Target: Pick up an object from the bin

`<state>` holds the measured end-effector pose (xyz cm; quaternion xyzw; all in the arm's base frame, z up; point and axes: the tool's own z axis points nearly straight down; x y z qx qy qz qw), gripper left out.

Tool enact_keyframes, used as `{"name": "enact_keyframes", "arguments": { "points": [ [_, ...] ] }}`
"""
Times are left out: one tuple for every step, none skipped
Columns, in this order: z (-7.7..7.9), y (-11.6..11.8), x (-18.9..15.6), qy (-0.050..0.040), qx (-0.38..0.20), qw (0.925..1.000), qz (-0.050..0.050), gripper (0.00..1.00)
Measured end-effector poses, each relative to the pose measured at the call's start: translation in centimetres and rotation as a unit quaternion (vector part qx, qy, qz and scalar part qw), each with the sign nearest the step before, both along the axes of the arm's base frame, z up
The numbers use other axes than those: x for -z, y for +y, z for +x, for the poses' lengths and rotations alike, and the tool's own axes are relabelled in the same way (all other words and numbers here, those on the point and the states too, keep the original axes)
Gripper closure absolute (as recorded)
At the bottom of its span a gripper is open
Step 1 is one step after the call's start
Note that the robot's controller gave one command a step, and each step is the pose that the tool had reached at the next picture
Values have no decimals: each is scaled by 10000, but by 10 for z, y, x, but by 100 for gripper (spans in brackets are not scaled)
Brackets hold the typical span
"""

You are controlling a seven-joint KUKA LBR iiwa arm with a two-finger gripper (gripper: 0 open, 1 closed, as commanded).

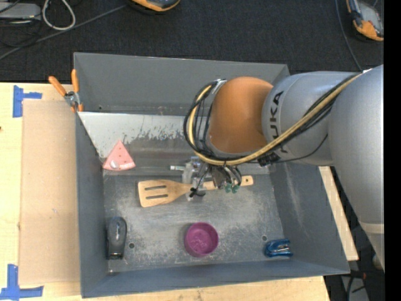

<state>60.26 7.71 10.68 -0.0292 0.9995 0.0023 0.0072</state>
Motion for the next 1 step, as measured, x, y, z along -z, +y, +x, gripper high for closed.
{"name": "enact_keyframes", "arguments": {
  "points": [
    [-1,0,-46,13,2,10000,-1,100]
  ]
}}
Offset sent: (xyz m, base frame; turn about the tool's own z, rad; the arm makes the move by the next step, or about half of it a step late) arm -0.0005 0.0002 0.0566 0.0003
